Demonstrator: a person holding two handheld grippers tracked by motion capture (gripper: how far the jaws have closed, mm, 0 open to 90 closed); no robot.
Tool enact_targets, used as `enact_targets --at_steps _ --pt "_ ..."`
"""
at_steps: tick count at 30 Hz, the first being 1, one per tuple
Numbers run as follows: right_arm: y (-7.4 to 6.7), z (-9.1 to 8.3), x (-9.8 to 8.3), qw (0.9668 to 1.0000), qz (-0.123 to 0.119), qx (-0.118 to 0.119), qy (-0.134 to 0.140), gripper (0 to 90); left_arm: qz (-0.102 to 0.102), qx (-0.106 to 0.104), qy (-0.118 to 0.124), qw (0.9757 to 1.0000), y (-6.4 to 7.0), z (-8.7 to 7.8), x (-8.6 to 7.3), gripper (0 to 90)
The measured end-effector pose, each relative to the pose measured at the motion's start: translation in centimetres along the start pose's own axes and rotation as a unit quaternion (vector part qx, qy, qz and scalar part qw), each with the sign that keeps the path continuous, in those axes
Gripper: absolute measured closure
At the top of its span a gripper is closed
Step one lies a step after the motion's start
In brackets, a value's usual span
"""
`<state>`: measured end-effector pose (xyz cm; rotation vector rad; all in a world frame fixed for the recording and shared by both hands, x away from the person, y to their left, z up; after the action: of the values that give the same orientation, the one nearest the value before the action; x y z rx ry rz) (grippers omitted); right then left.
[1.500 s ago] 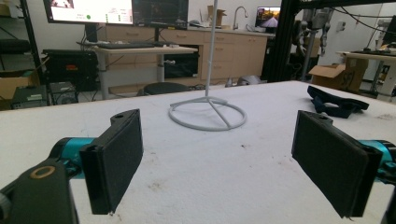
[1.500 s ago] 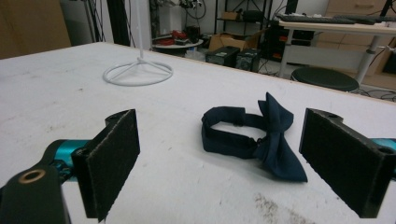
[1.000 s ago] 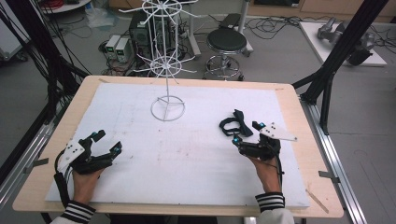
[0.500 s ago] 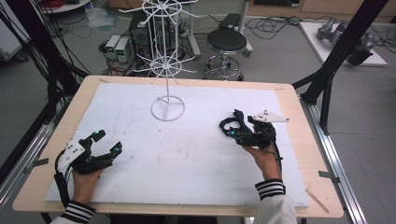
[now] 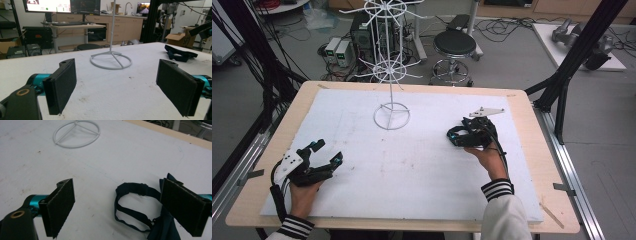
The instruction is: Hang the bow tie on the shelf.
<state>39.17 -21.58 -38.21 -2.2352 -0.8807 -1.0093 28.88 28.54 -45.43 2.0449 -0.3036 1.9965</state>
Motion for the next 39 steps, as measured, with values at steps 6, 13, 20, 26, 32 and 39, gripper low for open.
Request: enact_targets --at_steps 6,13,20,26,32,39 --pt "0.4 0.9 1.2 0.9991 -0.001 0.001 -0.043 14.9 -0.001 0.0 0.0 1.0 0.0 0.0 0.0 17.0" --pt "0.7 1.6 2.0 0.9973 -0.005 0.0 -0.073 15.0 0.0 0.001 0.0 1.0 0.0 0.0 0.0 16.9" --pt "1.2 3.1 2.3 0.9918 0.004 0.014 -0.127 15.7 -0.002 0.001 0.0 1.0 0.0 0.0 0.0 17.0" --pt "1.4 3.8 2.4 0.9893 0.006 0.014 -0.145 16.7 -0.002 0.0 0.0 1.0 0.0 0.0 0.0 17.0" --pt "2.0 4.5 1.9 0.9848 0.006 -0.001 -0.174 16.7 0.0 0.0 0.0 1.0 0.0 0.0 0.0 17.0" --pt "2.2 5.0 1.6 0.9813 0.003 0.001 -0.192 22.0 0.0 0.0 0.0 1.0 0.0 0.0 0.0 17.1"
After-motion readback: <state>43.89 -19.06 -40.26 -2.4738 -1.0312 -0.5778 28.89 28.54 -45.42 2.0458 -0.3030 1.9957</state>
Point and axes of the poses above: each handheld gripper's, and its own axes: z roughly forward along the jaws, x roughly out of its top, y roughly to its right, the point moved 1 cm from there along z, roughly forward along the jaws, and after that the axes turned 14 degrees about x, right-handed, at the moved point
